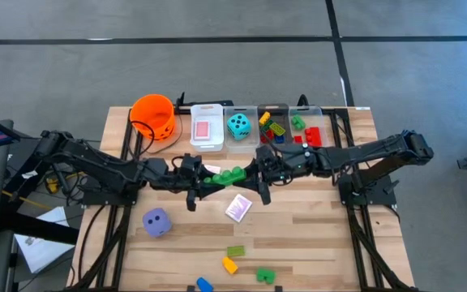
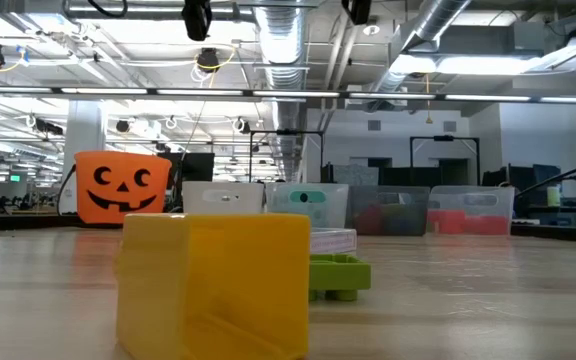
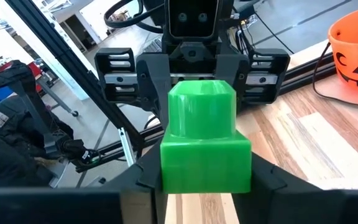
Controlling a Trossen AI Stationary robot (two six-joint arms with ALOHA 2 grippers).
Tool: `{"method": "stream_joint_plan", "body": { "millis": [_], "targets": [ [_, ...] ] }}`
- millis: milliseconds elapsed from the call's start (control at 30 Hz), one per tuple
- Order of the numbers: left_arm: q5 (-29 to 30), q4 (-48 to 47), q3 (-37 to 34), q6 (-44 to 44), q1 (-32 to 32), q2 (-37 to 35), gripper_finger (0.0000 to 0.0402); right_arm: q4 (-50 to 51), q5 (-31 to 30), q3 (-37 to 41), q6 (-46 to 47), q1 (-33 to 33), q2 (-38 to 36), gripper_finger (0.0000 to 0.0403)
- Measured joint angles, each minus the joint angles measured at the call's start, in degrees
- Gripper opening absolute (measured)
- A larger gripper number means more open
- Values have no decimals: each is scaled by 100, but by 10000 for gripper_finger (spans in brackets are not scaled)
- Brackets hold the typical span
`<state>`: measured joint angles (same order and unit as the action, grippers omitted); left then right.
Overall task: Pick & Place Toys
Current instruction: Put the large green game piece into the right transparent bin
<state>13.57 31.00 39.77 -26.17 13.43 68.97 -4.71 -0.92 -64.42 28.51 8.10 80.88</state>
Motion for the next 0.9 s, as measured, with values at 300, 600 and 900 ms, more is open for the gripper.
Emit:
{"method": "stream_joint_plan", "body": {
  "millis": [300,600,900],
  "targets": [
    [-56,-33,2,37,-2,-33,206,-59,-127,-2,144,-5,-2,122],
    [-163,-1088,7,209,-2,-712,256,-3,-123,-2,254,-2,0,122],
    [47,-3377,4,319,0,-2538,247,141,-218,-2,257,-115,0,122]
  ]
}}
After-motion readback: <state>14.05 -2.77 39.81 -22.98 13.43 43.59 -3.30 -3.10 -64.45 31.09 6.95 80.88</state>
